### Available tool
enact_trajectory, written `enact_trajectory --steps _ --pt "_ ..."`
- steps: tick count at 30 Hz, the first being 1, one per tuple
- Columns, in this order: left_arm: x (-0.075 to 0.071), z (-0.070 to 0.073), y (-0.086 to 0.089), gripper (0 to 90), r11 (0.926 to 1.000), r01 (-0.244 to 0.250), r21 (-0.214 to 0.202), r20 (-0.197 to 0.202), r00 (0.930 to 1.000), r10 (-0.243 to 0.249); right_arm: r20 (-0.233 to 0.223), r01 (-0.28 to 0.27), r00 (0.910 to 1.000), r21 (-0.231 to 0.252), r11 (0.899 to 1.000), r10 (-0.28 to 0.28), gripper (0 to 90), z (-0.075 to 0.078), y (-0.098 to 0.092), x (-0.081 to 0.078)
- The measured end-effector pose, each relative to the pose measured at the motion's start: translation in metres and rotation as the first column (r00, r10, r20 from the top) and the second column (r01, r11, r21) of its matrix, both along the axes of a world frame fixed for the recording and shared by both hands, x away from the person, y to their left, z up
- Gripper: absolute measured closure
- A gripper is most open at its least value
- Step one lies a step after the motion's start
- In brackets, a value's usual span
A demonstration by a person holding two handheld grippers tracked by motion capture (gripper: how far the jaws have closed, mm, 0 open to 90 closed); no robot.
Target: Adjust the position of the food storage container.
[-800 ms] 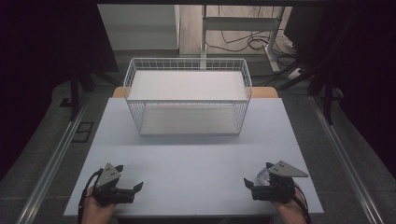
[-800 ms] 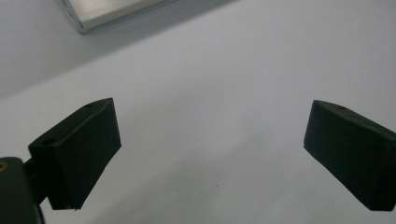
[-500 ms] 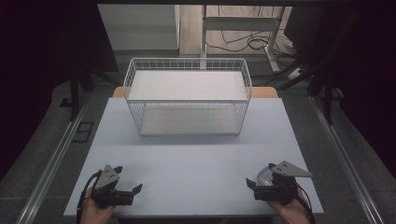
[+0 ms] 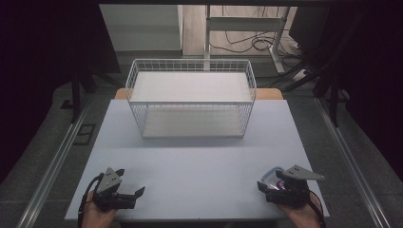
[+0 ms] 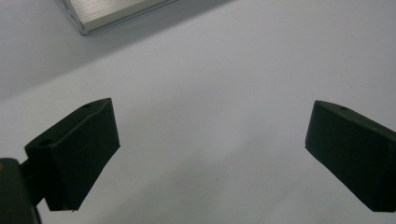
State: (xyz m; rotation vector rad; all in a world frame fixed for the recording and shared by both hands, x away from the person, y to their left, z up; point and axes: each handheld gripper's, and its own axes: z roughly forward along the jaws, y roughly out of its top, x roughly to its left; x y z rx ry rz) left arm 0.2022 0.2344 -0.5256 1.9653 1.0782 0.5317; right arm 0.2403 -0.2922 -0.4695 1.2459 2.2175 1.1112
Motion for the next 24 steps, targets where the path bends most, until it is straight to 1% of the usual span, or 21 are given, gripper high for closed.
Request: enact_trajectory --steps 2,3,5,6,7,8,10,11,12,13,14,18,22,23,24 --pt "0.0 0.0 0.0 2.3 1.0 -0.001 0.002 -0.002 1.0 0.001 -0.012 0.009 0.9999 0.007 1.0 -0.009 33.4 0.002 -0.006 -0.003" --pt "0.0 0.0 0.0 2.3 1.0 -0.001 0.002 -0.002 1.0 0.001 -0.015 0.015 0.9998 0.011 1.0 -0.015 41.1 0.003 -0.009 -0.005" --pt "0.0 0.0 0.0 2.3 1.0 -0.005 -0.001 0.002 1.0 0.005 -0.03 0.018 0.9994 0.013 1.0 -0.018 52.0 0.003 -0.014 -0.009" --pt "0.0 0.0 0.0 2.3 1.0 -0.005 -0.001 0.003 1.0 0.005 -0.03 0.024 0.9993 0.007 1.0 -0.024 58.9 0.003 -0.016 -0.012" --pt "0.0 0.0 0.0 2.3 1.0 -0.005 -0.001 0.003 1.0 0.005 -0.03 0.024 0.9993 0.007 1.0 -0.024 58.9 0.003 -0.016 -0.012" --pt "0.0 0.0 0.0 2.4 1.0 -0.004 -0.001 0.001 1.0 0.004 -0.03 0.028 0.9992 -0.018 0.999 -0.029 68.2 0.003 -0.021 -0.018" --pt "0.0 0.0 0.0 2.4 1.0 -0.005 0.002 0.002 1.0 0.005 -0.016 0.038 0.9991 -0.027 0.999 -0.038 77.3 0.004 -0.026 -0.024" --pt "0.0 0.0 0.0 2.4 1.0 -0.005 0.002 0.002 1.0 0.005 -0.016 0.038 0.9991 -0.027 0.999 -0.038 77.3 0.004 -0.026 -0.024" --pt "0.0 0.0 0.0 2.4 1.0 -0.005 0.0 0.004 1.0 0.005 -0.01 0.047 0.9988 -0.021 0.999 -0.047 81.7 0.006 -0.028 -0.027" --pt "0.0 0.0 0.0 2.3 1.0 -0.006 -0.001 0.005 1.0 0.006 0.009 0.07 0.9975 -0.017 0.997 -0.07 88.9 0.009 -0.035 -0.034" --pt "0.0 0.0 0.001 2.3 1.0 -0.007 0.0 0.002 1.0 0.007 0.015 0.082 0.9966 -0.016 0.997 -0.082 89.1 0.01 -0.038 -0.037" --pt "0.0 0.0 0.001 2.4 0.9999 -0.01 -0.005 0.002 0.9999 0.01 0.0 0.133 0.9911 -0.022 0.991 -0.133 89.3 0.013 -0.055 -0.047" --pt "0.0 0.0 0.001 2.4 0.9999 -0.008 -0.009 0.002 1.0 0.008 0.003 0.191 0.9816 -0.026 0.981 -0.191 89.3 0.011 -0.073 -0.057" --pt "0.0 0.0 0.001 2.4 0.9999 -0.008 -0.009 0.002 1.0 0.008 0.003 0.191 0.9816 -0.026 0.981 -0.191 89.3 0.011 -0.073 -0.057" --pt "0.001 -0.001 0.001 2.4 0.9999 -0.008 -0.008 -0.004 1.0 0.008 0.011 0.222 0.9751 -0.035 0.974 -0.221 89.3 0.01 -0.081 -0.061"
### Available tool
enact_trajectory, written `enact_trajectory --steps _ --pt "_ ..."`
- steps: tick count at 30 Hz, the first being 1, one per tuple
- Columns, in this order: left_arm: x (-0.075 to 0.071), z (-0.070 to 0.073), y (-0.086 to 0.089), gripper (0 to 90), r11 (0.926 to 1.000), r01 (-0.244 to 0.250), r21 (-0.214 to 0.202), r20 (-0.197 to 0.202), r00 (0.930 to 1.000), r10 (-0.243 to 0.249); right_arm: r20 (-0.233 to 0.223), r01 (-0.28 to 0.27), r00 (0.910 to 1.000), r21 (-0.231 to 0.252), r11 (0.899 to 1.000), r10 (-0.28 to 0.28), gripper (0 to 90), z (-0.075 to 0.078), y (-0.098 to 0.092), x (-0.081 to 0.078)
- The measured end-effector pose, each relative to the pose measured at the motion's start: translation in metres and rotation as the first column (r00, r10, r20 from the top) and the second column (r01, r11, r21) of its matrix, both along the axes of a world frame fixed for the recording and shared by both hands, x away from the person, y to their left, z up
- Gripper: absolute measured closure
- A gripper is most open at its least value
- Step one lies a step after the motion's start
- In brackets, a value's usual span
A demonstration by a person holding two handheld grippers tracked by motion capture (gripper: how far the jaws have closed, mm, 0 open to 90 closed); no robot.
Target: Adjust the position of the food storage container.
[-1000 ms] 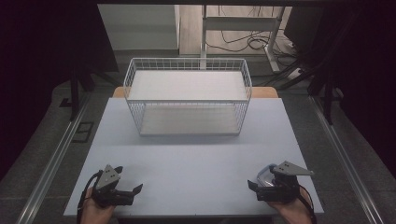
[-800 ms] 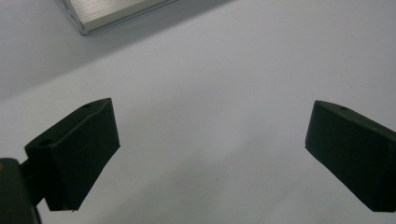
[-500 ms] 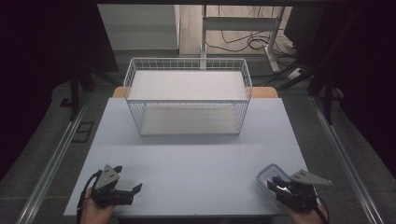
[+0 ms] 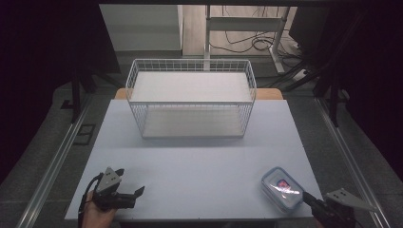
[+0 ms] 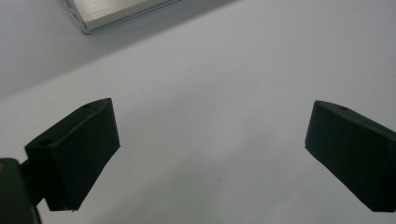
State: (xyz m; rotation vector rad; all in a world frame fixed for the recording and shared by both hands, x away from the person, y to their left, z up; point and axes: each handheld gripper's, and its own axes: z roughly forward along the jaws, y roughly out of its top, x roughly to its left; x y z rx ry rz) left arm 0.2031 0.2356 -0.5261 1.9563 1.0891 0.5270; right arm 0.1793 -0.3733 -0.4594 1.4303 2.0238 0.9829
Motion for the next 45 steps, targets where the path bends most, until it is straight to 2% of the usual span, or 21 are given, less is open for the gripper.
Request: enact_trajectory --steps 4,5,8,12,14,18,22,23,34,45 --pt "0.0 0.0 0.001 2.4 1.0 -0.005 -0.005 0.002 1.0 0.005 -0.001 0.045 0.999 0.005 0.999 -0.045 89.2 -0.003 -0.009 -0.004" --pt "0.0 0.0 0.001 2.4 1.0 -0.005 -0.005 0.002 1.0 0.005 -0.001 0.045 0.999 0.005 0.999 -0.045 89.2 -0.003 -0.009 -0.004" --pt "0.0 0.0 0.001 2.4 1.0 -0.006 -0.007 -0.001 1.0 0.006 -0.037 0.036 0.9987 -0.009 0.999 -0.036 89.2 -0.01 -0.006 -0.002" --pt "0.0 0.0 0.001 2.4 1.0 -0.001 -0.007 -0.001 1.0 0.001 -0.043 0.035 0.9984 -0.028 0.999 -0.036 89.2 -0.015 -0.003 0.001" --pt "0.001 0.0 0.001 2.4 1.0 0.0 -0.006 -0.001 1.0 0.0 -0.042 0.055 0.9976 -0.027 0.998 -0.056 89.2 -0.017 -0.005 0.003" --pt "0.001 0.0 0.0 2.4 1.0 0.004 -0.005 -0.003 1.0 -0.004 -0.04 0.056 0.9976 -0.023 0.998 -0.057 89.3 -0.019 -0.002 0.007" --pt "0.001 0.0 0.003 2.5 0.9999 -0.001 -0.012 -0.001 1.0 0.001 -0.041 0.049 0.9979 -0.03 0.998 -0.05 89.3 -0.021 0.007 0.017" --pt "0.002 0.0 0.004 2.5 0.9999 -0.005 -0.015 -0.002 1.0 0.005 -0.039 0.042 0.9983 -0.039 0.998 -0.043 89.3 -0.022 0.014 0.024" --pt "0.003 -0.001 0.001 2.6 0.9999 0.004 -0.014 -0.008 1.0 -0.004 -0.048 0.009 0.9988 0.001 1.0 -0.009 89.3 -0.023 0.037 0.064" --pt "0.003 -0.001 0.0 2.8 0.9999 0.01 -0.011 -0.008 0.9999 -0.01 -0.058 -0.056 0.9967 0.013 0.998 0.057 89.3 -0.025 0.065 0.086"
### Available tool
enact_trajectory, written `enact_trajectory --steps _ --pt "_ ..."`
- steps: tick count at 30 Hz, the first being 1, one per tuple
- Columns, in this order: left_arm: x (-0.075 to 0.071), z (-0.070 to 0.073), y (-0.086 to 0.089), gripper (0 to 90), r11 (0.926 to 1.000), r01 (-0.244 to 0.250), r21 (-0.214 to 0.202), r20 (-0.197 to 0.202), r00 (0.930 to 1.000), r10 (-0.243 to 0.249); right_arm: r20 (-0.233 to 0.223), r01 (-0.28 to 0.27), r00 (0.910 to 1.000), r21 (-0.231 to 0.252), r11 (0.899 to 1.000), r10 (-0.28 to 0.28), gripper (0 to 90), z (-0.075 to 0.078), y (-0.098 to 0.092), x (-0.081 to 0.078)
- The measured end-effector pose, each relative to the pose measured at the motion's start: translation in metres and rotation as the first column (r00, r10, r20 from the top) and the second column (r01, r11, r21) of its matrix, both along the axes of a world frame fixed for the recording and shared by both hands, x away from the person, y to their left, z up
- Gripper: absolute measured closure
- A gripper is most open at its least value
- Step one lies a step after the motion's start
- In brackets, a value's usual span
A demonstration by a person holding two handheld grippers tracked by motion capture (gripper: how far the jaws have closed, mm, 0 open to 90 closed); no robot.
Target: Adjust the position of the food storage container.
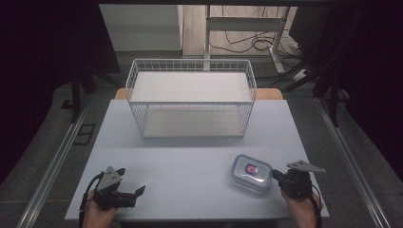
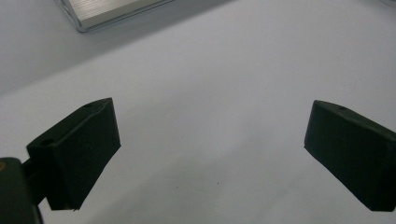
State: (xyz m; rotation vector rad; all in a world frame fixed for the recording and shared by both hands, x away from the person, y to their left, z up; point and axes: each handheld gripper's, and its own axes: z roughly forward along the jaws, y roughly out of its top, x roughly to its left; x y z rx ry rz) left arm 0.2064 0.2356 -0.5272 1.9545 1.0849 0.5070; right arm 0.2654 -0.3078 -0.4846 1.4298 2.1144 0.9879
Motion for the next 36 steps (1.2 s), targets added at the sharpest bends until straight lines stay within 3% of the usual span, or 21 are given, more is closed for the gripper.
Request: enact_trajectory --steps 7,14,22,24,25,30,36 --pt "0.0 0.0 0.0 2.8 1.0 -0.001 -0.001 0.001 1.0 0.001 -0.005 -0.056 0.9984 0.017 0.998 0.056 89.3 -0.002 0.025 0.016" --pt "0.0 0.001 -0.001 2.7 1.0 0.003 0.009 0.004 1.0 -0.004 -0.015 -0.135 0.9906 0.049 0.99 0.136 89.3 -0.005 0.054 0.03" --pt "0.0 0.001 -0.002 2.7 0.9999 0.004 0.01 0.006 1.0 -0.004 -0.034 -0.233 0.9713 0.058 0.971 0.235 89.3 -0.007 0.1 0.044" --pt "0.0 0.001 -0.002 2.7 0.9999 0.007 0.01 0.005 1.0 -0.007 -0.034 -0.242 0.9691 0.058 0.969 0.244 89.3 -0.007 0.104 0.044" --pt "0.001 0.001 -0.004 2.7 0.9998 0.014 0.014 0.003 0.9999 -0.014 -0.033 -0.265 0.9631 0.059 0.962 0.267 89.3 -0.007 0.114 0.044" --pt "0.0 0.002 -0.009 2.5 0.999 0.029 0.034 0.006 0.9996 -0.029 -0.026 -0.297 0.9539 0.057 0.953 0.299 89.3 -0.008 0.13 0.044" --pt "0.001 0.001 -0.007 2.6 0.9995 0.026 0.018 0.003 0.9997 -0.026 -0.019 -0.325 0.945 0.056 0.944 0.326 89.3 -0.01 0.147 0.045"
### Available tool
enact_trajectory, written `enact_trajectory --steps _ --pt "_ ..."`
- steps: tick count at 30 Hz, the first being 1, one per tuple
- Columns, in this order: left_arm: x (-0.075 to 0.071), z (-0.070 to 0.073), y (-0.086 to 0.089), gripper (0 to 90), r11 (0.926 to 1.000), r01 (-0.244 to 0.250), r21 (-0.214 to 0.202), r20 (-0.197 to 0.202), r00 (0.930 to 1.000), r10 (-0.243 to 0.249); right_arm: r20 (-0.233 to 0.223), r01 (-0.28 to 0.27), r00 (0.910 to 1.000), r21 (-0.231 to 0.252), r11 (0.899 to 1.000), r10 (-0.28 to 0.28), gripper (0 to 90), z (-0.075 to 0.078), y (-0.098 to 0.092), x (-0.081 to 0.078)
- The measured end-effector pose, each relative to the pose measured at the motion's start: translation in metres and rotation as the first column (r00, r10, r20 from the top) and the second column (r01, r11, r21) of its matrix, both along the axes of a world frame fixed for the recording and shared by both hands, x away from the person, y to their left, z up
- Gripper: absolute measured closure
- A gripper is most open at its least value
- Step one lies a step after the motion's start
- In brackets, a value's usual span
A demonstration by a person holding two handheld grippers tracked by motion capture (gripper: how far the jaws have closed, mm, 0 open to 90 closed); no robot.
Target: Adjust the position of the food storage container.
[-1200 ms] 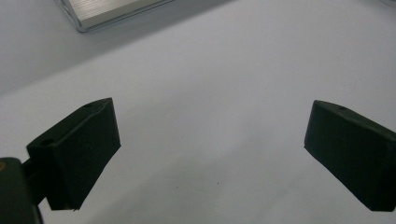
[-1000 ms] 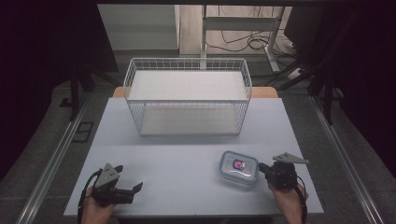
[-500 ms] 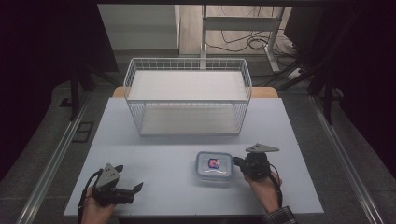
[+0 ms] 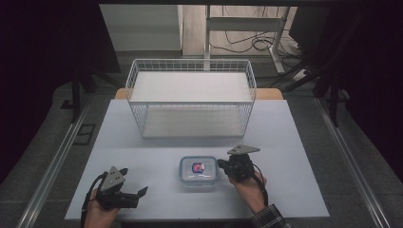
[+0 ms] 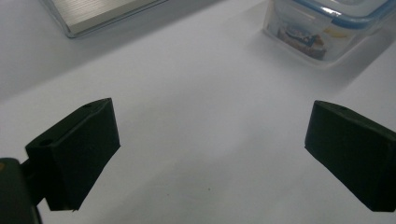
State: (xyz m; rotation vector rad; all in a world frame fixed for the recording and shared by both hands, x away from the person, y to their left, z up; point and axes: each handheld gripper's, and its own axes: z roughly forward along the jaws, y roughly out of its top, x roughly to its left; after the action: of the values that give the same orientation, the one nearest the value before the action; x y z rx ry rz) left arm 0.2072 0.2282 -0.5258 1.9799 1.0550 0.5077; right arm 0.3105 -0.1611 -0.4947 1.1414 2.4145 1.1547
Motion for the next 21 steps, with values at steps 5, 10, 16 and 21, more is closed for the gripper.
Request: enact_trajectory --steps 5,10,16,21 --pt "-0.001 0.0 0.0 2.5 1.0 0.002 -0.004 0.0 1.0 -0.002 0.003 -0.019 0.9998 0.008 1.0 0.019 89.2 0.0 0.003 0.001" --pt "0.0 0.0 -0.001 2.8 0.9999 0.007 -0.014 -0.008 0.9999 -0.008 0.034 -0.035 0.9988 -0.007 0.999 0.035 76.9 0.004 -0.007 -0.007" --pt "0.0 0.0 -0.004 3.1 0.9997 0.023 0.003 -0.006 0.9997 -0.023 0.072 -0.056 0.9957 -0.016 0.998 0.057 44.4 0.008 -0.031 -0.025" --pt "-0.001 -0.001 -0.005 2.8 0.9993 0.034 0.016 0.009 0.9994 -0.034 0.092 -0.067 0.9934 -0.008 0.998 0.068 21.7 0.006 -0.042 -0.035"
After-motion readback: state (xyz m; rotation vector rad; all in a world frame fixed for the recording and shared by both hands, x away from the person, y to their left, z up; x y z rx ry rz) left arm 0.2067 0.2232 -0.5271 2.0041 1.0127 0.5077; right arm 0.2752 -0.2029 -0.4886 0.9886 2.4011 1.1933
